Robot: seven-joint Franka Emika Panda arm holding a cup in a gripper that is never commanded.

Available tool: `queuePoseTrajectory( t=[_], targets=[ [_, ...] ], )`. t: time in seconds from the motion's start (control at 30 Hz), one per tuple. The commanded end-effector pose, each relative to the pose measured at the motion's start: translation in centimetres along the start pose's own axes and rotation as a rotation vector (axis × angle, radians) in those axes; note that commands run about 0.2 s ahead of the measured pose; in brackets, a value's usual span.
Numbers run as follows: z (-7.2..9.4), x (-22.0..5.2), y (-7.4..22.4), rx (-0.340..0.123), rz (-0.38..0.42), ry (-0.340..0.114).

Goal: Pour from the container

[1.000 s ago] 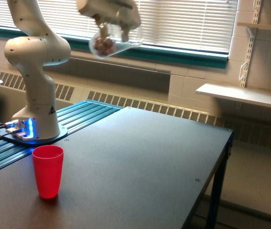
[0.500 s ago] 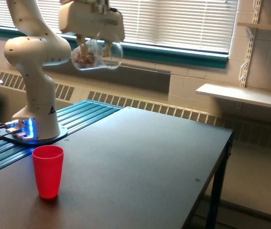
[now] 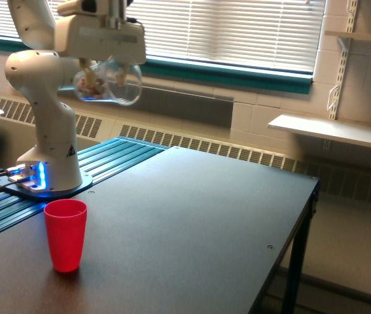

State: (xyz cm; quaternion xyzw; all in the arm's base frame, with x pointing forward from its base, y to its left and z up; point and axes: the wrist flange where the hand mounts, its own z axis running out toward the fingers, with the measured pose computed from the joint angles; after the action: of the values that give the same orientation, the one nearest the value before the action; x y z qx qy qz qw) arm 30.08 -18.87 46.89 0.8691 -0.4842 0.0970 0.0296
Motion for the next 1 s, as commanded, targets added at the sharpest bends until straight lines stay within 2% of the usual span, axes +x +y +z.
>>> queuePoseTrajectory(
  t=[0.03, 0.37, 0.53, 0.63, 0.83, 1.0],
  targets=[
    [1.0, 0.1, 2.4, -0.039, -0.067, -0.045],
    [2.2, 0.5, 5.3, -0.084, -0.102, -0.104],
    [3.3, 0.4, 6.5, -0.118, -0.143, -0.119],
    [3.9, 0.5, 7.3, -0.131, -0.156, -0.146],
    [4.3, 1.5, 8.2, -0.156, -0.17, -0.143],
    [5.4, 2.4, 9.3, -0.187, -0.15, -0.143]
  ],
)
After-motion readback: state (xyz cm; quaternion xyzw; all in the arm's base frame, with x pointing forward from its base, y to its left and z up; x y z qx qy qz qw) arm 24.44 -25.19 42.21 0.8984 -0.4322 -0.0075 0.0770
